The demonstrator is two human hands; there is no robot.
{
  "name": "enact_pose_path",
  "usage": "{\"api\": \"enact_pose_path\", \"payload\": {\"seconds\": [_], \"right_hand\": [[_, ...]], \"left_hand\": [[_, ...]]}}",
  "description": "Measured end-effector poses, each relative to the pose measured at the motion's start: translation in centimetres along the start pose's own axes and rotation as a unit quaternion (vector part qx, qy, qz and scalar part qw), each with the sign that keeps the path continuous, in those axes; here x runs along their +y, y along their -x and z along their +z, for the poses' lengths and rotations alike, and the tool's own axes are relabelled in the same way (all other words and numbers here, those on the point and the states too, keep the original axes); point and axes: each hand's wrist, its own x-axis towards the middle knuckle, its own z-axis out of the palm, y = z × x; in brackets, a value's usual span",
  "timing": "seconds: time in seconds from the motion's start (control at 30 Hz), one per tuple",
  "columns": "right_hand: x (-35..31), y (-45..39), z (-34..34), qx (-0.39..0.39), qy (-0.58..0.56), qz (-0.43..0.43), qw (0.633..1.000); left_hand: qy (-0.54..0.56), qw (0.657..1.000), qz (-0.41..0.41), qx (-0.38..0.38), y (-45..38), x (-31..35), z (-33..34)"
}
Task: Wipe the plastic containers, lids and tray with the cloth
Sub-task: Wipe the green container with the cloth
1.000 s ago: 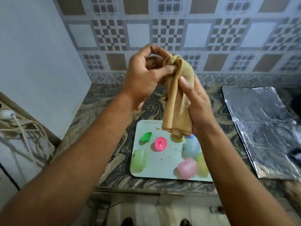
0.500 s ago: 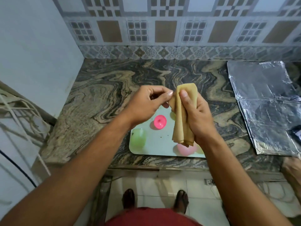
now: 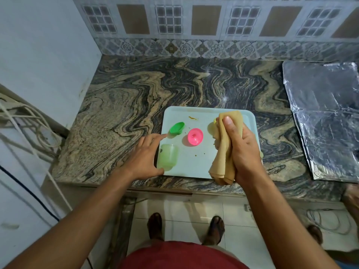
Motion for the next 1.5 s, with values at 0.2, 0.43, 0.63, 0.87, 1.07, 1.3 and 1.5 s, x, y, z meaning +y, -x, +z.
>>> {"api": "enact_pose_path", "payload": {"seconds": [0.2,0.43,0.63,0.87,1.07,1.3,1.5], "right_hand": [[0.7,0.8,-0.3,0.009,0.01,0.034,0.999],[1.4,1.3,-1.4,0.006,-0.066,0.153,0.986],[-0.7,2.5,-1.4,-0.013,-0.04,0.058,0.997],[-4.8,4.2,-0.6,-0.022,0.14,-0.26,0.955],[-8.2,5.1,1.5,0.061,0.281,-0.464,0.838],[-9.1,3.4,3.2,0.07,0.317,-0.527,0.786],[-9.8,1.9,2.8,0.084,0.304,-0.497,0.809]], "left_hand": [[0.057,0.997,0.031,0.031,-1.4,-1.1,1.9],[0.161,0.975,0.07,0.135,-1.0,0.7,0.6],[0.196,0.942,0.129,0.239,1.8,5.8,-4.4],[0.226,0.887,0.155,0.372,5.2,11.1,-10.0],[0.216,0.875,0.172,0.397,6.2,13.3,-12.4],[0.157,0.859,0.193,0.447,7.1,14.4,-13.6],[0.195,0.856,0.21,0.43,7.3,14.1,-13.5]]}}
